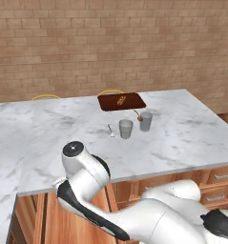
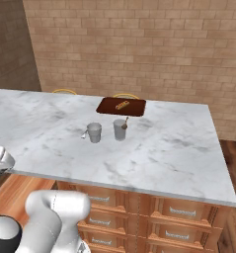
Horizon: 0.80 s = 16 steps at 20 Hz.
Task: Take the tongs from the drawer on the left and place them on the dining counter next to the tray containing the hot dog.
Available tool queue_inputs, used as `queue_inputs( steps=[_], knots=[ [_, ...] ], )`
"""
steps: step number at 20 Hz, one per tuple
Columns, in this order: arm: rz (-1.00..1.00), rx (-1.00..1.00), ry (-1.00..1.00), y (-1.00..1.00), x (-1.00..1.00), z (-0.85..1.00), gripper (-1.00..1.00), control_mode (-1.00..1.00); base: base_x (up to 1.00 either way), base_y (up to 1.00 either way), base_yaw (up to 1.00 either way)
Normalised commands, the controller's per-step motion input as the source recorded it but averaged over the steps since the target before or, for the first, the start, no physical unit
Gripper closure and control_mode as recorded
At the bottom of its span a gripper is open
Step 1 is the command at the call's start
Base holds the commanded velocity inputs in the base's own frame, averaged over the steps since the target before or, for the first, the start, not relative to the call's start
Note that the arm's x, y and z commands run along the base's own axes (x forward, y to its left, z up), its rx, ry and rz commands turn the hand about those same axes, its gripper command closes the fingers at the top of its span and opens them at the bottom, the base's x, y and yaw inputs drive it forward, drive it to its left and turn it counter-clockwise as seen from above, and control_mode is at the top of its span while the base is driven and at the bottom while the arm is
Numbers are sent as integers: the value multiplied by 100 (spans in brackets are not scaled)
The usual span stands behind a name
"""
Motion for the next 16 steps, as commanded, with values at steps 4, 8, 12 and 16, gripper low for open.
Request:
queue_inputs(
  steps=[4,8,12,16],
  knots=[
    [-12,0,-3,-74,27,100,100,-100,0,0,0],
    [-14,0,-4,-66,52,88,100,-100,0,0,0],
    [-6,0,-21,-57,29,21,100,-100,0,0,0],
    [-2,9,-19,-83,31,0,100,-100,0,0,0]
  ],
)
